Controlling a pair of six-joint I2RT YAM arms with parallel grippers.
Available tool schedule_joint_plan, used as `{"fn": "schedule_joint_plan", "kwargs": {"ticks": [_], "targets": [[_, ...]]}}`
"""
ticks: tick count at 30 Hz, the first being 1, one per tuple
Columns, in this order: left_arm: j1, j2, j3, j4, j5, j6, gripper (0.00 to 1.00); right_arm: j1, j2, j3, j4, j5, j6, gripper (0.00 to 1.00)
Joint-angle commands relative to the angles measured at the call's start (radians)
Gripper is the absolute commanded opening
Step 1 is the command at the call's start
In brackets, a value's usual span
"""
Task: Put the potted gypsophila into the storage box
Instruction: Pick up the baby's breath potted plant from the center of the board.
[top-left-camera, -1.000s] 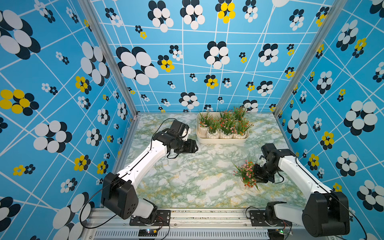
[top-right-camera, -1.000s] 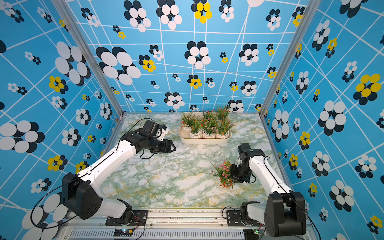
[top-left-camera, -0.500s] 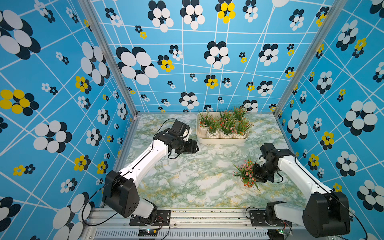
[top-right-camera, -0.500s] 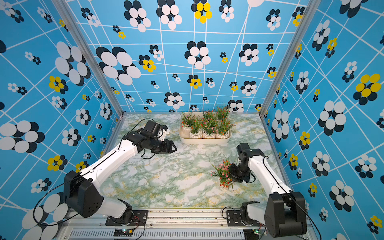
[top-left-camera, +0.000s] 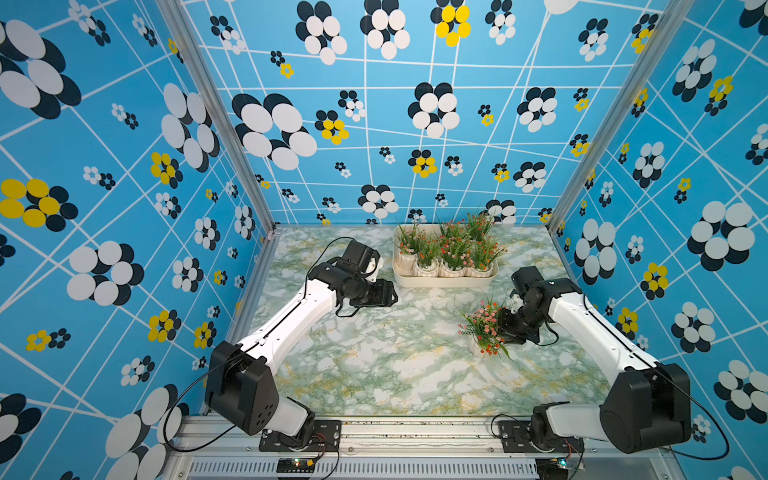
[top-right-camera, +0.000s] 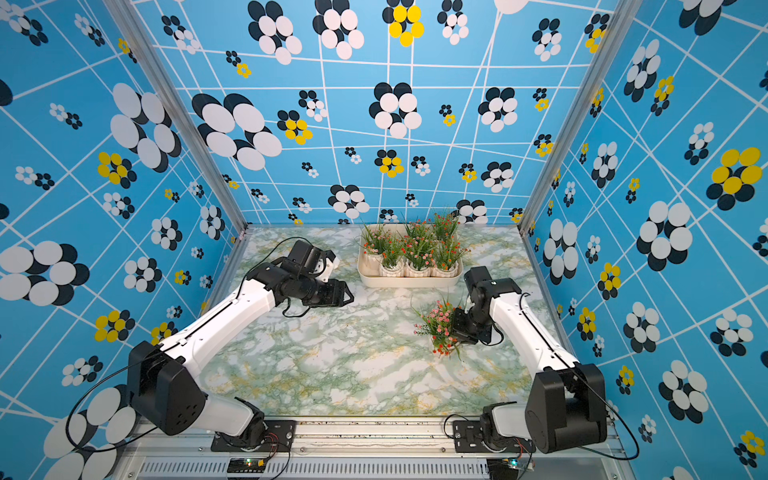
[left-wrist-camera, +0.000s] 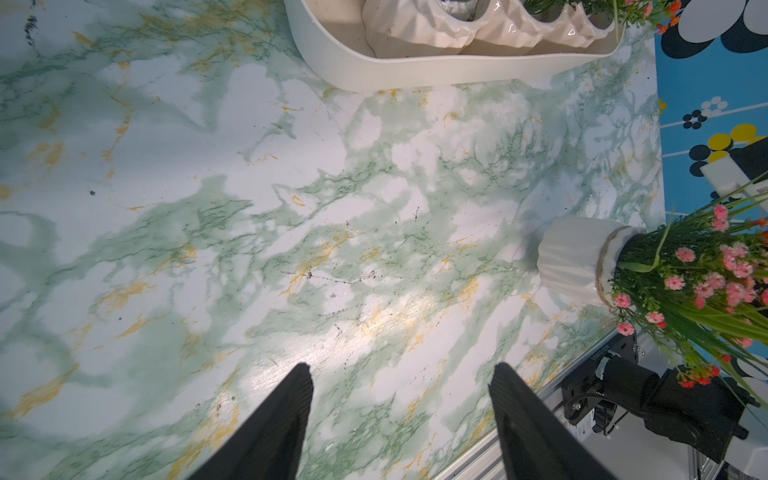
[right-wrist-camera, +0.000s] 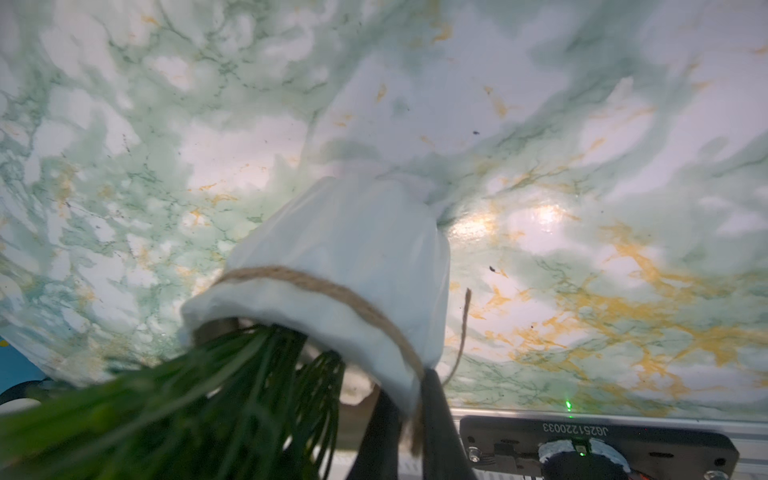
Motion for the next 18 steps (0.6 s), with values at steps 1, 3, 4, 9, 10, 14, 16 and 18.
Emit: {"fn": "schedule_joint_plan", "kwargs": {"ticks": [1,3,4,9,10,14,16,18], "targets": [[0.013,-0.002,-0.005,0.011,0.027,-0.008,0.71,0.016,0.039,0.092,-0.03,-0.005,-0.014,0.0],[0.021,-0.008,-0.006,0.009,0.03,-0.006,0.71,0.022,0.068,0.139,-0.037,-0.005,-0.019,0.0],[0.025,-0.011,-0.008,0.008,0.032,-0.007,0.71,0.026,0.085,0.165,-0.041,-0.004,-0.021,0.0],[0.048,-0.027,-0.017,0.0,0.035,-0.001,0.71,0.045,0.171,0.302,-0.069,0.002,-0.036,0.0],[0.053,-0.029,-0.018,-0.002,0.036,0.0,0.71,0.048,0.19,0.33,-0.077,0.002,-0.039,0.0],[0.07,-0.037,-0.027,-0.002,0.041,0.003,0.71,0.056,0.258,0.457,-0.112,0.009,-0.053,0.0],[0.077,-0.037,-0.03,-0.002,0.045,0.004,0.71,0.06,0.299,0.536,-0.137,0.011,-0.062,0.0],[0.085,-0.036,-0.031,-0.002,0.048,0.006,0.71,0.066,0.34,0.626,-0.162,0.013,-0.068,0.0]]}}
